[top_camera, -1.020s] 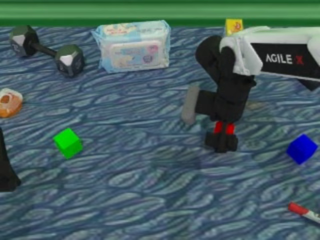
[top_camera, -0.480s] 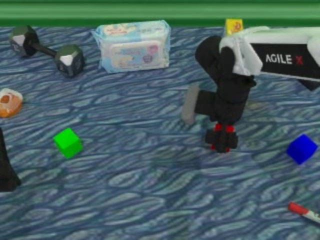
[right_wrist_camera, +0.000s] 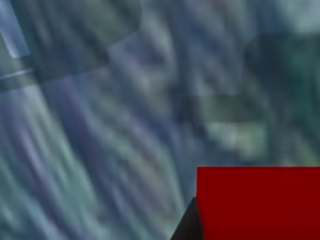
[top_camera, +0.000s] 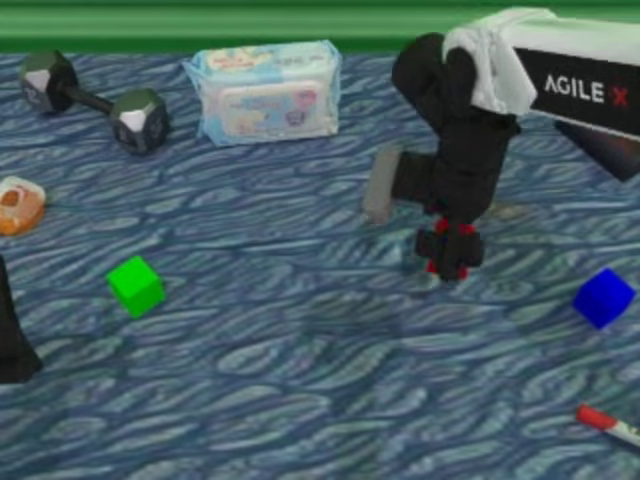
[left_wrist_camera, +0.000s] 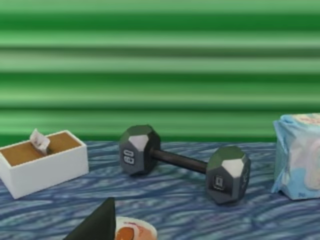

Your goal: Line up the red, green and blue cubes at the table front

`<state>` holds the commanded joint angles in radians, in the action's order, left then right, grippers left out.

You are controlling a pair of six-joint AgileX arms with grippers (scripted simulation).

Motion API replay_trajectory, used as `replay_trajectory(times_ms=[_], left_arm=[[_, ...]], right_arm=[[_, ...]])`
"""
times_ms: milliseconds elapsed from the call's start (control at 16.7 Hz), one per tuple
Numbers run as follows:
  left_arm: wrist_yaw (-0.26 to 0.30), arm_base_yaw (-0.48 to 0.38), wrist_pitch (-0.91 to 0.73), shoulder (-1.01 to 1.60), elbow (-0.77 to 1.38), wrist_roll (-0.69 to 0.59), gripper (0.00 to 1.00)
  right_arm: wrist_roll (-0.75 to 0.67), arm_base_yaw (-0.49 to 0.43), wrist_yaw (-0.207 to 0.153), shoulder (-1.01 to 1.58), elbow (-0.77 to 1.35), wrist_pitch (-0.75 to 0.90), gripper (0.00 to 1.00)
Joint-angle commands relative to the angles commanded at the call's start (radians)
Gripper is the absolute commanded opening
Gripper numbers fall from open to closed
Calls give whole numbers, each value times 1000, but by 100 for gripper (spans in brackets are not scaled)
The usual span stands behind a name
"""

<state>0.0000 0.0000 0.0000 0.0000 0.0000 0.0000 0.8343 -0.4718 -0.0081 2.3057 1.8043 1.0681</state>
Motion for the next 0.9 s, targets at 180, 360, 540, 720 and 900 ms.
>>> replay_trajectory(times_ms=[180,360,540,720,900], left_arm=[[0,0,0,0,0,0,100],[0,0,0,0,0,0,100],[0,0,0,0,0,0,100],[0,0,0,0,0,0,100],[0,0,0,0,0,0,100]], right_arm=[[0,-3,0,-33,44,68,0],[0,-3,0,-34,45,70,0],[-8,-13,0,-27,52,73,0],[-53,-106,1,-7,100,99,0],[-126,-246,3,21,169,140,0]])
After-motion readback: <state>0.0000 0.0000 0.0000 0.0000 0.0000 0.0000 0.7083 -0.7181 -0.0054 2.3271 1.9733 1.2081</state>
